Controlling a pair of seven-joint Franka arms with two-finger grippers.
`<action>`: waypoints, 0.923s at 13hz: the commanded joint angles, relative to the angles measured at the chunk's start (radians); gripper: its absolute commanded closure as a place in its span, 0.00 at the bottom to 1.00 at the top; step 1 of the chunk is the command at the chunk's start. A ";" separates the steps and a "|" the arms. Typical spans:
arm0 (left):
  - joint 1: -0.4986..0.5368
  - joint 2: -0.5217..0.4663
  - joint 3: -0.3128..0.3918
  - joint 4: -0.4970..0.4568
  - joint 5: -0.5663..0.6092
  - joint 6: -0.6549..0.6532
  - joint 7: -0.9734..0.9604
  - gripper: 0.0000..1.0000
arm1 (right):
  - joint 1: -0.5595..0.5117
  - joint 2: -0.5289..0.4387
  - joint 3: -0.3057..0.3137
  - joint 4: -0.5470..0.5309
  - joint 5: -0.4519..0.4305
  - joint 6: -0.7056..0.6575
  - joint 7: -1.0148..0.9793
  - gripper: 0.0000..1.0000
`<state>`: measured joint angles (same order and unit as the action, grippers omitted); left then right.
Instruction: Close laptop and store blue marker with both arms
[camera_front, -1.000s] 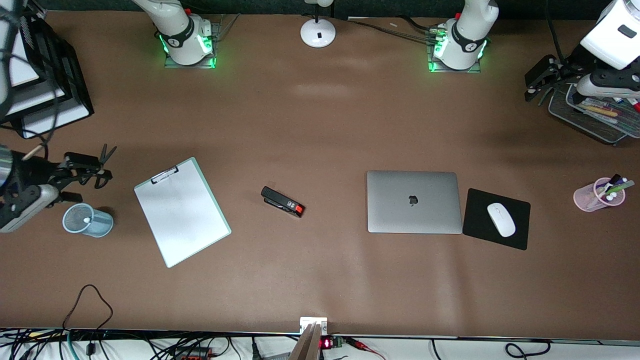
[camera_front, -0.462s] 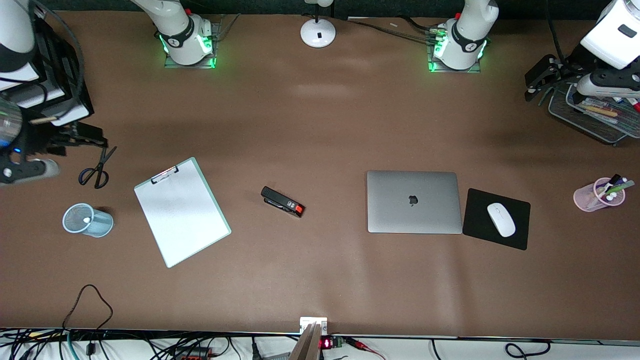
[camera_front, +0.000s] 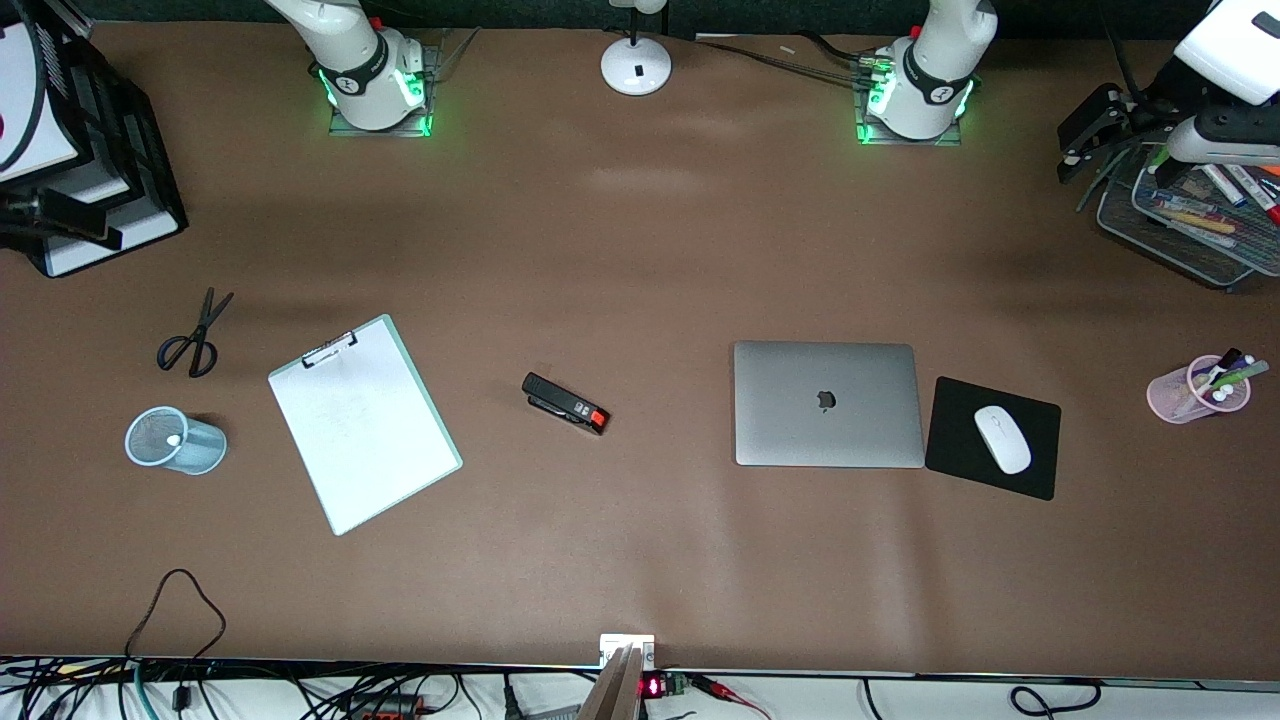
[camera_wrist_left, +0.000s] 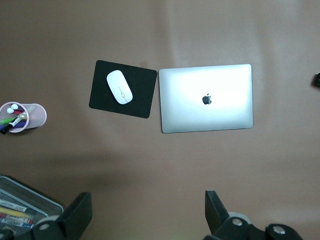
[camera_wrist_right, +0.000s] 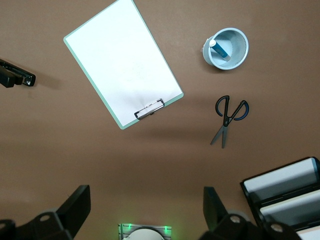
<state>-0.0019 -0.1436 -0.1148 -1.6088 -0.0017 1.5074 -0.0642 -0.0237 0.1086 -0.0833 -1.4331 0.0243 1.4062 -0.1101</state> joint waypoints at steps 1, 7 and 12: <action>0.003 0.002 0.001 0.018 -0.006 -0.012 0.007 0.00 | 0.004 -0.136 0.010 -0.161 -0.021 0.054 0.070 0.00; -0.001 0.028 -0.003 0.020 -0.003 -0.007 0.006 0.00 | 0.002 -0.214 0.010 -0.253 -0.030 0.128 0.067 0.00; -0.003 0.030 -0.003 0.018 -0.004 -0.006 0.004 0.00 | 0.005 -0.210 0.016 -0.234 -0.052 0.128 0.081 0.00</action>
<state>-0.0035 -0.1207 -0.1178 -1.6070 -0.0017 1.5078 -0.0642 -0.0229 -0.0769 -0.0744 -1.6512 -0.0106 1.5241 -0.0504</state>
